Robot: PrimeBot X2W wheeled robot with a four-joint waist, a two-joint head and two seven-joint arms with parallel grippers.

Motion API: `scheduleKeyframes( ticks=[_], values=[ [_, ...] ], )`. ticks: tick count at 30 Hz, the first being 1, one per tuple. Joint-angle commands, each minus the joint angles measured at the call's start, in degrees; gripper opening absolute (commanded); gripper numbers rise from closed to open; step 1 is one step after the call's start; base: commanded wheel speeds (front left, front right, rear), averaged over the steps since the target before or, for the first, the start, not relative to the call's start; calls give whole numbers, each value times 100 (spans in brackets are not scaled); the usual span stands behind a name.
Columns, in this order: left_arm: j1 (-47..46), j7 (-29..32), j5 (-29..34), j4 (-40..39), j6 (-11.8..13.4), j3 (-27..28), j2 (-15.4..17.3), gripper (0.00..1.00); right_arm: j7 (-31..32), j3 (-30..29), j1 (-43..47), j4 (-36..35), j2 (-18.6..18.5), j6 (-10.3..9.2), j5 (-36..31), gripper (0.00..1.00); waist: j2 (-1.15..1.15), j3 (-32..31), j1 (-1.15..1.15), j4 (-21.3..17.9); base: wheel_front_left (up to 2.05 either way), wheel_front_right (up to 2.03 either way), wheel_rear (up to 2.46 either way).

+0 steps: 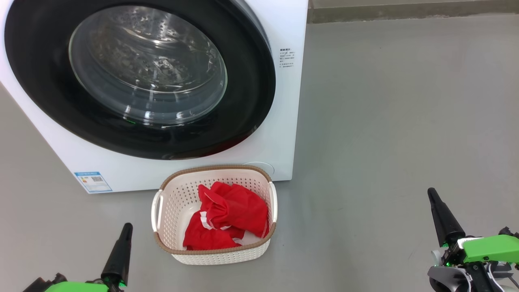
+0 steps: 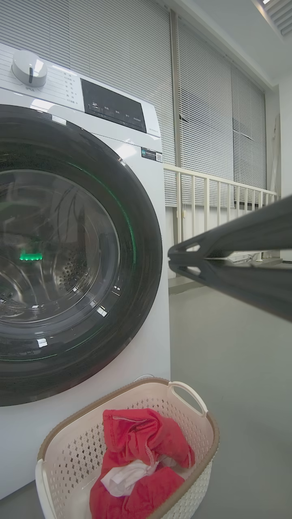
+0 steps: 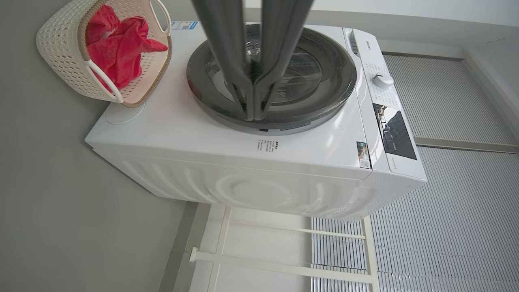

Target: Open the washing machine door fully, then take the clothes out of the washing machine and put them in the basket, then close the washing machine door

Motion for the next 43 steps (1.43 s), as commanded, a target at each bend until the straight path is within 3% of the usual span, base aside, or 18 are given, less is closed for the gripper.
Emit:
scheduleKeyframes(
  ticks=[1,43],
  values=[
    [-234,19,-40,-117,-41,153,73,0,39,87,-244,-139,-31,-3,-48,0,0,0,0,0,0,0,0],
    [-234,19,-40,-117,-41,152,73,0,42,82,-245,-139,-28,-3,-52,0,0,0,0,0,0,0,0]
  ],
)
